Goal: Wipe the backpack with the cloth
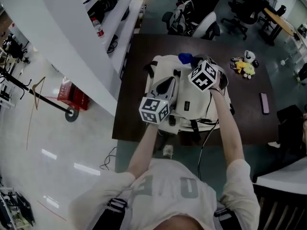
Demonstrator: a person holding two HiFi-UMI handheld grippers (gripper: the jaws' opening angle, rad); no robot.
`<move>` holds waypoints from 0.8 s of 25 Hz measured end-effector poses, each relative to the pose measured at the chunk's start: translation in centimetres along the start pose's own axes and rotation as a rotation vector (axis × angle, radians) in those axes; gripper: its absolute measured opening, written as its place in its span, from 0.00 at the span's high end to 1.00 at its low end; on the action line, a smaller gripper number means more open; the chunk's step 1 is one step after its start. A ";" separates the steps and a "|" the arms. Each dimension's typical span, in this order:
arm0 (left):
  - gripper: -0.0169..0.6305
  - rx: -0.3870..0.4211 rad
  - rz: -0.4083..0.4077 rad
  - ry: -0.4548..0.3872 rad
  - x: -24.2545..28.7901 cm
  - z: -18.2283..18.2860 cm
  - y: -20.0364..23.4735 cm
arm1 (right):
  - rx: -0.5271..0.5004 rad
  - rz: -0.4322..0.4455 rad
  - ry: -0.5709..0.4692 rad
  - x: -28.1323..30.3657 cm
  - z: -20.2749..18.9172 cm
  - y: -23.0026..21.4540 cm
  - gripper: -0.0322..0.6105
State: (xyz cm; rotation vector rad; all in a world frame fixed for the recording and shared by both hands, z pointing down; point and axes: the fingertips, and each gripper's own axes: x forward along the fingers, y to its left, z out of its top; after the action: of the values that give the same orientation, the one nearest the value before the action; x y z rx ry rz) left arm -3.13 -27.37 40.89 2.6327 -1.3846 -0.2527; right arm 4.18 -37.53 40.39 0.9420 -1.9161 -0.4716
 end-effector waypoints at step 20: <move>0.97 -0.033 0.033 0.033 1.3 -2.1 3.5 | -0.085 0.097 0.067 10.6 -1.1 3.6 0.89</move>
State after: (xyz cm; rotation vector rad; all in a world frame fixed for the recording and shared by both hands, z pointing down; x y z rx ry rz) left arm -4.77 -30.31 43.57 2.5731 -1.4005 -0.2243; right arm 0.57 -43.35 49.27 0.7962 -1.8572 -0.4549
